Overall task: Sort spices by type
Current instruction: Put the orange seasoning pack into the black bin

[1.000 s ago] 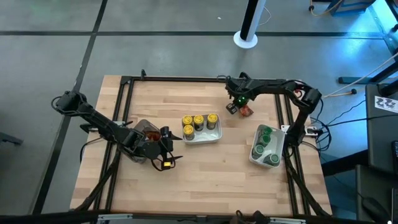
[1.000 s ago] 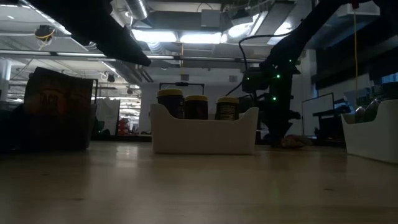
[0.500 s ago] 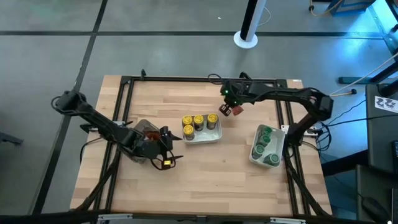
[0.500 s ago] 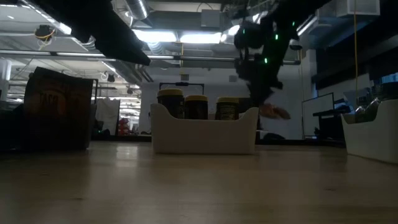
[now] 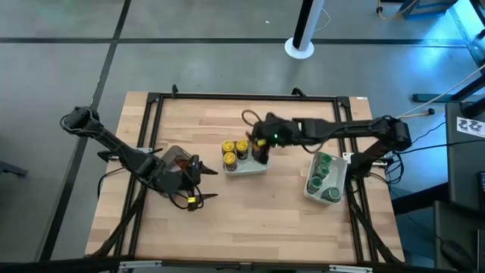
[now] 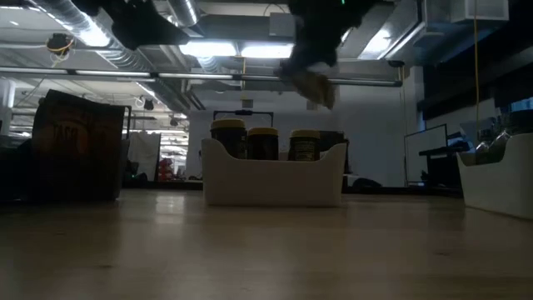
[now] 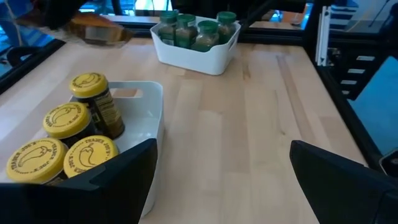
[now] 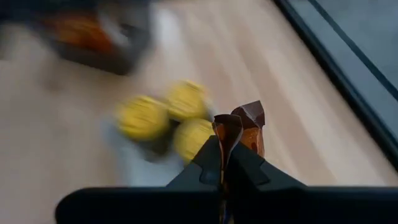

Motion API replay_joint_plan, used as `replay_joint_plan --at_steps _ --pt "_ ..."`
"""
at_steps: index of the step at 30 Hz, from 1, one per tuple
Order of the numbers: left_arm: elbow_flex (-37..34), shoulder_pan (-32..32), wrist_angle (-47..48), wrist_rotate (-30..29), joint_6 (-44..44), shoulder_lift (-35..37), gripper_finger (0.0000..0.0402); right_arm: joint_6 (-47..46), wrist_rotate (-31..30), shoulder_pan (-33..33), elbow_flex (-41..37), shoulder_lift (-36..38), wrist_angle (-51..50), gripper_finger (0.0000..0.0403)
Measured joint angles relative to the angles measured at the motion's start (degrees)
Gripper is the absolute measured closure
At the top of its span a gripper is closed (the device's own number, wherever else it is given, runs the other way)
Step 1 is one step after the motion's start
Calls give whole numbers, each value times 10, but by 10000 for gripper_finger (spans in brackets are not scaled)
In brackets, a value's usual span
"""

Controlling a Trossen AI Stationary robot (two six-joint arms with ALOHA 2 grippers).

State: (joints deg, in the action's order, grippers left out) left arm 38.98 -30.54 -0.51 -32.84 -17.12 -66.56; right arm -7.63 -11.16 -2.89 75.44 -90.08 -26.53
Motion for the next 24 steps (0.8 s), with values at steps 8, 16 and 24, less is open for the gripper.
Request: replay_joint_plan --at_steps 8,16,24 --pt "0 -12 -4 0 -7 1 53 24 70 89 0 -8 114 391" --pt "0 -12 -65 -8 18 -3 53 47 141 152 0 -48 219 391" --pt "0 -14 -133 -9 86 -22 53 50 168 184 0 -86 256 390"
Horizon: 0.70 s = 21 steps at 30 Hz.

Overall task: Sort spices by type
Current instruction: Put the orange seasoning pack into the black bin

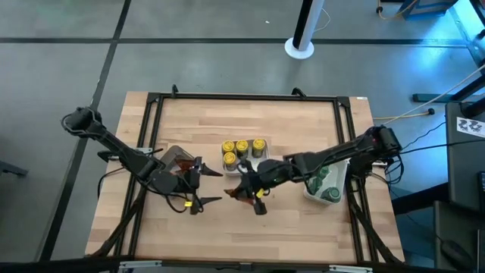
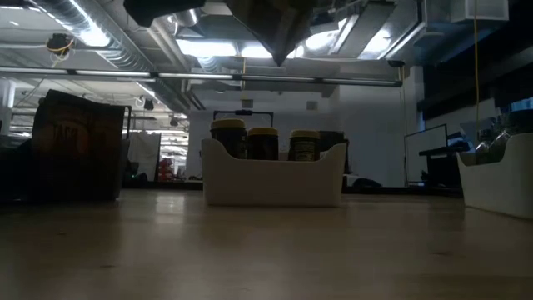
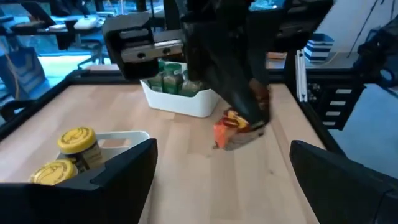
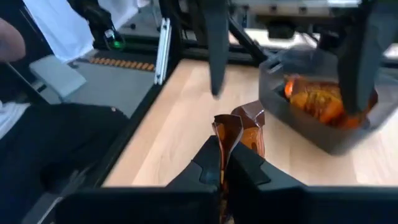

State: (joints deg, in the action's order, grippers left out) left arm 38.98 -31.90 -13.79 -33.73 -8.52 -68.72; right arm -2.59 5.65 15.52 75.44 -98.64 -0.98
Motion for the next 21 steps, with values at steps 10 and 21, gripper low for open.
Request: replay_joint_plan --at_steps 10,21 --pt "0 5 -52 12 32 -33 53 0 9 2 0 -8 34 389" --pt "0 10 -139 75 58 -71 53 4 10 2 0 -8 79 389"
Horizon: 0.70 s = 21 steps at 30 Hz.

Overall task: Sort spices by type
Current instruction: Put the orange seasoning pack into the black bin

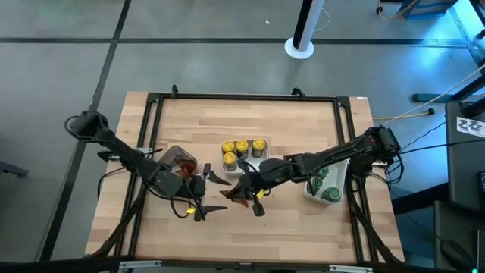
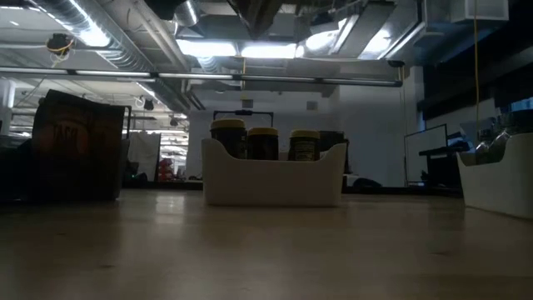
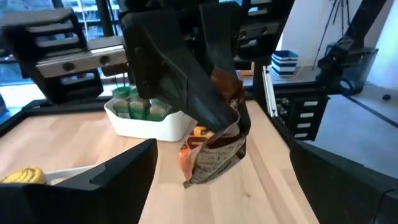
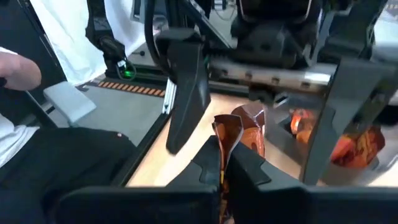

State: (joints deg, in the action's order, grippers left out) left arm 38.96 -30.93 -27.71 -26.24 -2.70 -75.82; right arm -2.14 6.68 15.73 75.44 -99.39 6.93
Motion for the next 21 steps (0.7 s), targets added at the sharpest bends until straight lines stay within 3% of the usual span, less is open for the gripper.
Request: replay_joint_plan --at_steps 8,21 --pt "0 3 -18 2 14 -7 64 10 0 0 0 -1 22 388" --pt "0 10 -25 2 17 -7 226 29 -11 0 0 -24 71 388"
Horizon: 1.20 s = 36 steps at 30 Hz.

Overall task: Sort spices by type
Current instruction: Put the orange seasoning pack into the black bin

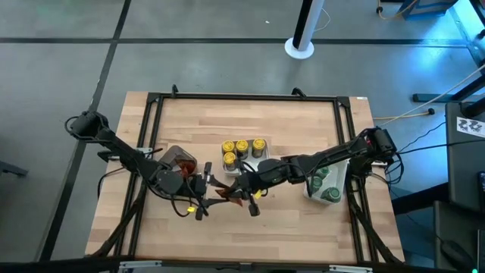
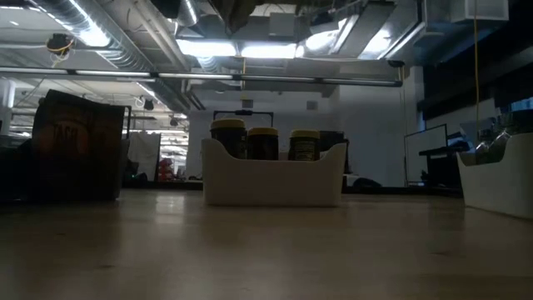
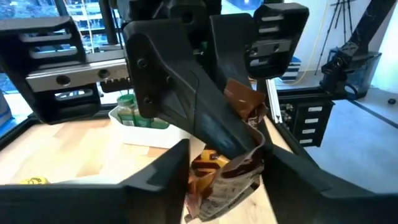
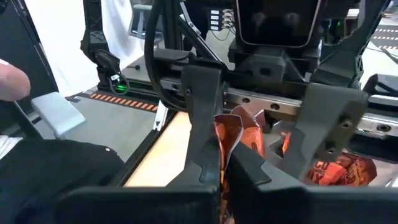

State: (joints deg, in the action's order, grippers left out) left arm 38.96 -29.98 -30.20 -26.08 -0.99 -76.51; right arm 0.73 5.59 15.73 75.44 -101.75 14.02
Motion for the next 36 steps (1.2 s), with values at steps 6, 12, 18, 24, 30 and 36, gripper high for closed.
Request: replay_joint_plan --at_steps 6,12,18,24,30,36 --pt "0 0 0 0 19 0 298 0 0 0 0 0 5 388" --pt "0 -1 -2 3 30 0 375 -3 -5 0 0 0 21 388" --pt "0 -1 9 0 34 0 390 -4 1 0 -1 -1 13 360" --pt "0 -3 42 -7 32 7 396 -5 2 0 0 5 2 263" --pt "0 -35 140 -63 14 52 395 -13 2 1 0 59 -92 197" --pt "0 -61 299 -99 -67 145 394 -47 5 1 0 73 -157 178"
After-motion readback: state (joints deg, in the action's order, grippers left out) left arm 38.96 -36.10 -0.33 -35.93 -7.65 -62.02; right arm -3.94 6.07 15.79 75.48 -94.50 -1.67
